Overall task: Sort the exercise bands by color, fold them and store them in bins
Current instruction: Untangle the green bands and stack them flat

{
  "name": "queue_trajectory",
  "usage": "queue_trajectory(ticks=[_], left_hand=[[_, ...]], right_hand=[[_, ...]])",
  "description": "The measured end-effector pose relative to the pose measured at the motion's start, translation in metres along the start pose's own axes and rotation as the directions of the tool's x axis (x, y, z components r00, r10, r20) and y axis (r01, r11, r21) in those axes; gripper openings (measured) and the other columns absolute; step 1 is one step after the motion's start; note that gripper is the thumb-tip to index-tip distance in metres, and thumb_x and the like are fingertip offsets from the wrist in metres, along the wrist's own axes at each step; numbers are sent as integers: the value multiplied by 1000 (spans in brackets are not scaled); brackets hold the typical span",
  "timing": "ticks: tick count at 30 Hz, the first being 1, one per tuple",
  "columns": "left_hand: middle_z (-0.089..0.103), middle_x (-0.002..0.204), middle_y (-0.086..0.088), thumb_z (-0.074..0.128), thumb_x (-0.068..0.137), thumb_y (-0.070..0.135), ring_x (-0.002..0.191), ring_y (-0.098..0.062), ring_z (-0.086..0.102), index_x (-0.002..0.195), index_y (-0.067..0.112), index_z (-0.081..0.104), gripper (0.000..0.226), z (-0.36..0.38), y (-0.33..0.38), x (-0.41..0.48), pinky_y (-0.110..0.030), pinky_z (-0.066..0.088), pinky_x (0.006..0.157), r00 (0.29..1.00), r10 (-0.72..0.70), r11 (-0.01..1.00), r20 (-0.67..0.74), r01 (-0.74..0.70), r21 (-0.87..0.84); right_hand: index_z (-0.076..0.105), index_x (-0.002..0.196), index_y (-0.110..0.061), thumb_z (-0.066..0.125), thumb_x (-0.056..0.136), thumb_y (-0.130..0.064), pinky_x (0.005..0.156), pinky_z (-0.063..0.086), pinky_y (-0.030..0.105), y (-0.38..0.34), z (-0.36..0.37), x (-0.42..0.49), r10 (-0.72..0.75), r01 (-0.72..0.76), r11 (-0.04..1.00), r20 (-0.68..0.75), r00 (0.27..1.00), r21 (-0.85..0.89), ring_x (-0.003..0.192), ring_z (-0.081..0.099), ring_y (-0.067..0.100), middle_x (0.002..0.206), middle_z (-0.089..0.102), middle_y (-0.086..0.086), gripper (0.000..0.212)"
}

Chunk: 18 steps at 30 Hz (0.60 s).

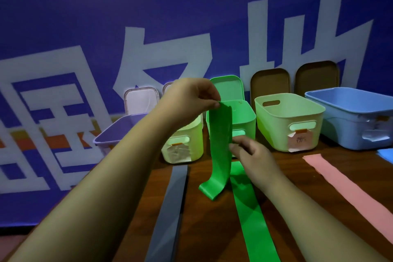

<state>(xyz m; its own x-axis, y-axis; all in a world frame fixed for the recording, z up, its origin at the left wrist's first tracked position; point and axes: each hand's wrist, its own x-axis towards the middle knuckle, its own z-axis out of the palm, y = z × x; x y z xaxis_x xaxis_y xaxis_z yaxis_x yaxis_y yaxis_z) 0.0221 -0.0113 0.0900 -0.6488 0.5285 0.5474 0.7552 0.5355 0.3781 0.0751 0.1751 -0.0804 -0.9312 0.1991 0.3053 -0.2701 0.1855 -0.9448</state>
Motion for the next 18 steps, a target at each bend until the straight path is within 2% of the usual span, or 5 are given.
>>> queue_trajectory(ticks=[3, 10, 12, 14, 18], left_hand=[[79, 88, 11, 83, 91, 20, 81, -2, 73, 98, 25, 79, 10, -14, 9, 13, -25, 61, 75, 1000, -15, 1000, -27, 15, -8], [79, 88, 3, 80, 93, 18, 78, -10, 77, 99, 19, 78, 6, -32, 24, 29, -28, 65, 69, 997, -58, 996, -56, 54, -67], [79, 87, 3, 80, 94, 17, 77, -8, 77, 98, 19, 77, 6, -34, 25, 30, -26, 64, 68, 995, -76, 993, -61, 70, -94], [78, 87, 3, 80, 94, 17, 76, -7, 77, 98, 19, 77, 5, -36, 25, 31, -23, 62, 66, 994, -90, 990, -59, 83, -110], [78, 86, 4, 80, 94, 18, 77, -9, 77, 96, 21, 76, 6, -41, 23, 33, -25, 63, 66, 991, -119, 987, -67, 110, -116]], right_hand=[[67, 113, -43, 61, 107, -34, 91, 46, 20, -5, 1, -5, 20, -24, 996, 51, 998, 87, 117, 60, -1, 123, 67, -20, 12], [61, 142, -42, 72, 99, -44, 125, 28, 45, -6, 4, -12, 90, -100, 993, 170, 981, 54, 154, 33, 18, 160, 38, -14, 44], [69, 123, -55, 77, 96, -44, 123, 39, 49, -3, 5, -13, 106, -121, 991, 216, 971, 57, 147, 48, 16, 155, 53, -18, 30], [74, 123, -44, 77, 97, -38, 114, 51, 47, 4, 6, -12, 147, -160, 986, 241, 959, 38, 127, 67, 13, 130, 74, -17, 27], [74, 123, -35, 72, 102, -34, 99, 57, 33, 3, 8, -15, 180, -180, 983, 268, 946, -25, 114, 73, 7, 116, 79, -18, 21]])
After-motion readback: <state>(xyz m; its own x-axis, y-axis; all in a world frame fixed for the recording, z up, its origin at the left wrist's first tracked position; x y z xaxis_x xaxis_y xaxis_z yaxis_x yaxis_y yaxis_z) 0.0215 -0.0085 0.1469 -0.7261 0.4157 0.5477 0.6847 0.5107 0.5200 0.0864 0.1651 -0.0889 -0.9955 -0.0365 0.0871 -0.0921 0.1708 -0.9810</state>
